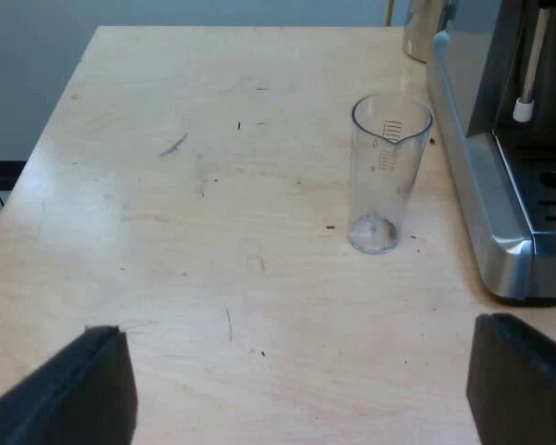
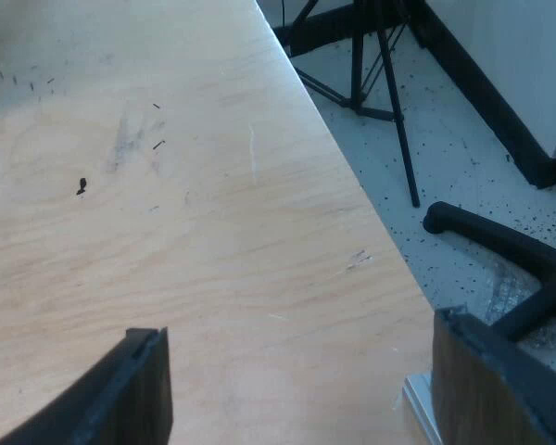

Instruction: Remove mug from coffee machine

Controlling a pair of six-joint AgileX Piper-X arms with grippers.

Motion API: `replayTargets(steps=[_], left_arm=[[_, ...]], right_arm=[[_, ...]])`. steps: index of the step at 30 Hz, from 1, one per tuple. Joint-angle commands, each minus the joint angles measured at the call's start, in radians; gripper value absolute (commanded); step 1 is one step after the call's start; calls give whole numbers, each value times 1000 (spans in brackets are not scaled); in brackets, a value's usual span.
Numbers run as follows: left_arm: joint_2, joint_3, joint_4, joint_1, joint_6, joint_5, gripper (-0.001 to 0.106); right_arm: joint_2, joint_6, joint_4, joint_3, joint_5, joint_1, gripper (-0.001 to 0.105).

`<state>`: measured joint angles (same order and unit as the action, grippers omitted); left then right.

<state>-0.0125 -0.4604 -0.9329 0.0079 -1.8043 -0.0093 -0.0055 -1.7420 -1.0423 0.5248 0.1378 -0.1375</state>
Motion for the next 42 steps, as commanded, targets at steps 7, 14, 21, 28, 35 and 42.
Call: replayTargets(steps=[7,14,21,28,35,42], left_arm=[[-38,-3,12,-5,-2,29,79],[3,-33,12,-47,-30,164,79],[105,-124,12,-123,-30,164,79],[221,-221,14,-226,-30,164,79],[317,-259,47,-357,-30,164,79],[390,-259,97,-454,-30,173,79]], right_arm=[[-39,-7,10,5,0,3,62],[-6,-42,6,63,-8,3,62],[74,-42,6,144,-99,6,62],[185,-45,6,257,-163,104,62],[315,-87,6,377,-258,220,62],[434,-87,6,454,-322,319,62]])
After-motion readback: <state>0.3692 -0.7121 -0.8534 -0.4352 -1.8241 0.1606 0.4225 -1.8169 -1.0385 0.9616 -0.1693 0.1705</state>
